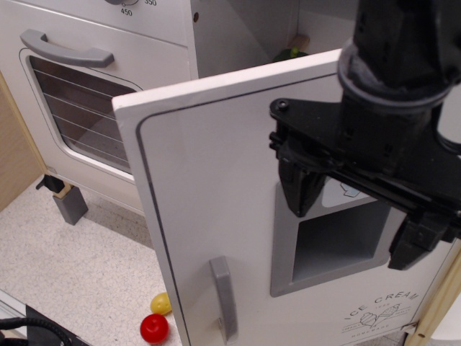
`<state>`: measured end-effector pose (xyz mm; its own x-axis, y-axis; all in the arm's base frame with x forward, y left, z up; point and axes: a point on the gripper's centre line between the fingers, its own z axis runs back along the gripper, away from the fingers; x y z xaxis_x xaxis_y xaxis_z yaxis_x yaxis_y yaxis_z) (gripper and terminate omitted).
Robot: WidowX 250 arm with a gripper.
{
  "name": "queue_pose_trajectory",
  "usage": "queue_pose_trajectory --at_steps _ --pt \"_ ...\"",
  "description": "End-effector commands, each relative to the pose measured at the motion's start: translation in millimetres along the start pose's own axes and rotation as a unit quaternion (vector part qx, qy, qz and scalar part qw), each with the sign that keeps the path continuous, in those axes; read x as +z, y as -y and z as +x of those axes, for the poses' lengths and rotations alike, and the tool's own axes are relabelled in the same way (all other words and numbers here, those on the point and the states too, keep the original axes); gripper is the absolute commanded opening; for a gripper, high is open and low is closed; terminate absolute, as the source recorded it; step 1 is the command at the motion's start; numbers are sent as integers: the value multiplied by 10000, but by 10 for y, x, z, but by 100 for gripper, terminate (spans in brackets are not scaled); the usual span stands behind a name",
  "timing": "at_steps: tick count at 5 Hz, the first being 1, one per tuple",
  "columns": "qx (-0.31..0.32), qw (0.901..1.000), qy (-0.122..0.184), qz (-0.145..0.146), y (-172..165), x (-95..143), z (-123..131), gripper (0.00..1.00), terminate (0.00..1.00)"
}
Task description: Close fridge
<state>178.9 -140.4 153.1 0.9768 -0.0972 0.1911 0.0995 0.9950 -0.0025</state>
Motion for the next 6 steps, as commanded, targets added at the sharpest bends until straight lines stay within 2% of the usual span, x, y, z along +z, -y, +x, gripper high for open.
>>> queue_pose_trajectory --at_steps 1,2,4,5,6 --pt "0 10000 0 0 0 0 0 100 0" --pt "69 9999 14 -89 0 98 55 100 0" --pt "441 9986 269 -122 -44 312 226 100 0" --pt "542 9977 384 -125 2 319 213 100 0" --pt "669 9962 553 9 -42 295 237 100 0"
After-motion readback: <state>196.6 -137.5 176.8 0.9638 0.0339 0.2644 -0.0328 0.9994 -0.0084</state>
